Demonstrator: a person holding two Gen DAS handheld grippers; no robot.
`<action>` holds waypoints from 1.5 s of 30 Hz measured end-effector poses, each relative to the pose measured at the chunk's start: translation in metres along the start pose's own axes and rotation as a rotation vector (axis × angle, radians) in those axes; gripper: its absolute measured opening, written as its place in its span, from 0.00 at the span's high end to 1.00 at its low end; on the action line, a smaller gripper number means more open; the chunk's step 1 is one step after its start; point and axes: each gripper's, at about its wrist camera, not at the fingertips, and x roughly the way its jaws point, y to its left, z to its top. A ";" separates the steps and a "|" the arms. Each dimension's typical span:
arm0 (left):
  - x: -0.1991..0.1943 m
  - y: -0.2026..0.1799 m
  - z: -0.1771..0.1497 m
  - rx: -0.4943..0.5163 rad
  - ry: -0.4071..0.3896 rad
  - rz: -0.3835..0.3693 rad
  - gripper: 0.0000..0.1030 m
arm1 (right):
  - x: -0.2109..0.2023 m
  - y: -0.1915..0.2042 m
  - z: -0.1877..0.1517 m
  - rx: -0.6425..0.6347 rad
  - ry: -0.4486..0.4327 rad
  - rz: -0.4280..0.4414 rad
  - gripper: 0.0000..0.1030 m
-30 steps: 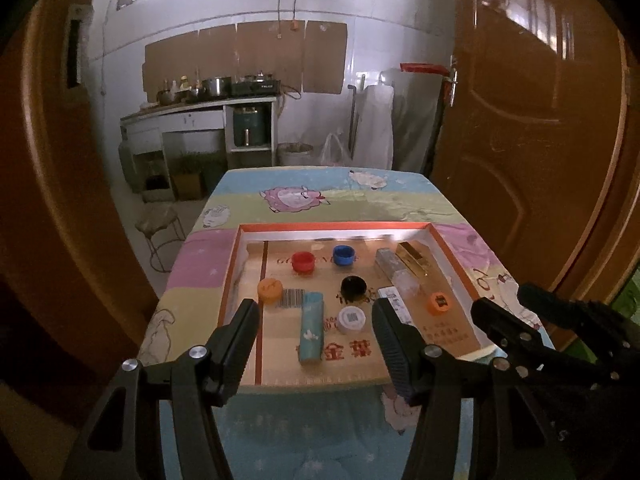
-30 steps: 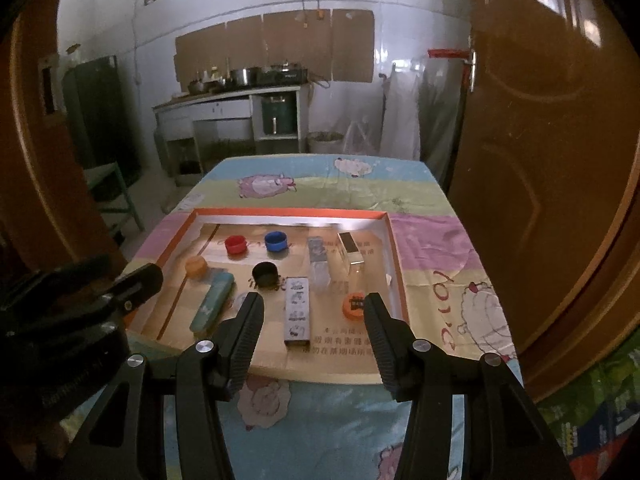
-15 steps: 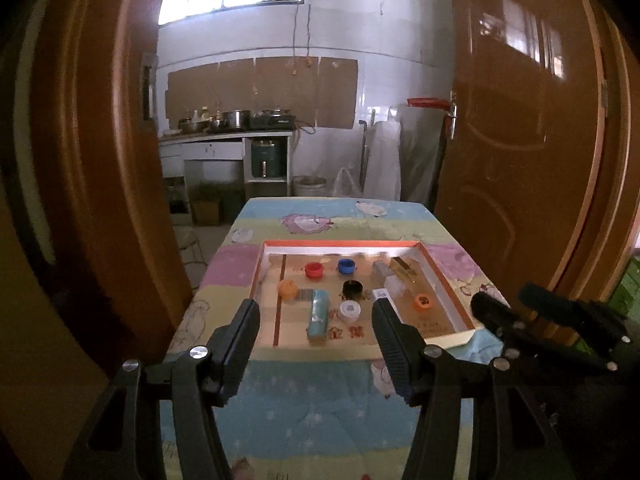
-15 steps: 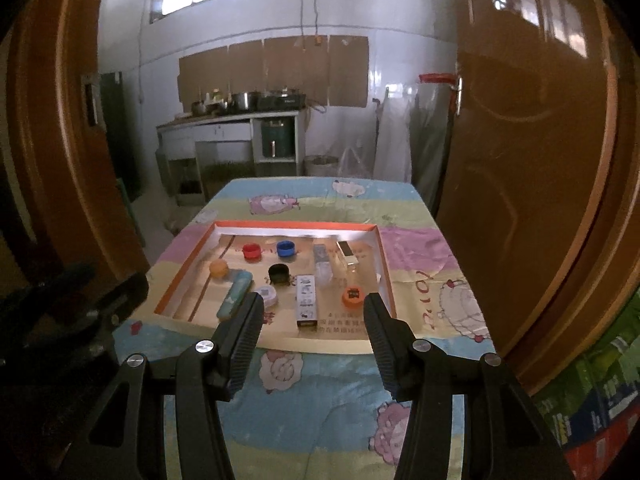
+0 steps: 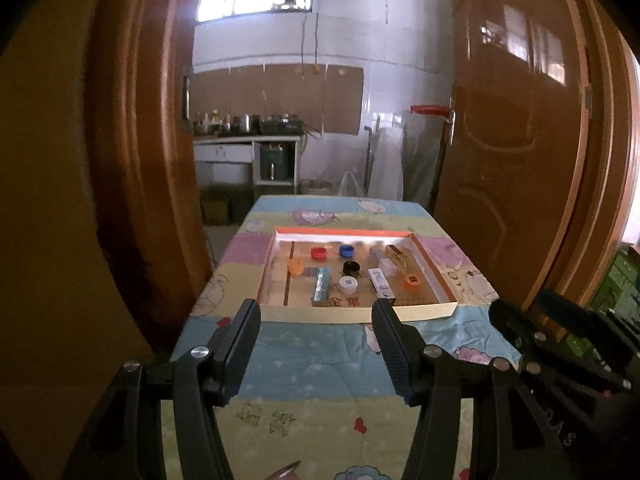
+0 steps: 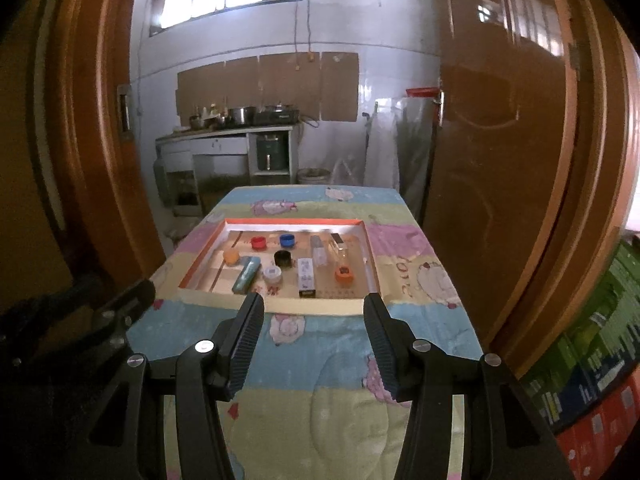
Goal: Organize rigid objects
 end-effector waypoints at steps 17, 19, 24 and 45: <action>-0.041 -0.004 -0.008 0.011 -0.043 0.001 0.44 | -0.050 0.003 -0.016 -0.011 -0.067 -0.022 0.48; -0.044 -0.003 -0.008 0.010 -0.046 -0.001 0.44 | -0.052 0.004 -0.017 -0.016 -0.068 -0.022 0.48; -0.044 -0.003 -0.009 0.010 -0.048 -0.002 0.44 | -0.052 0.004 -0.018 -0.016 -0.071 -0.021 0.48; -0.049 -0.002 -0.011 0.011 -0.050 -0.009 0.44 | -0.057 0.009 -0.019 -0.017 -0.072 -0.014 0.48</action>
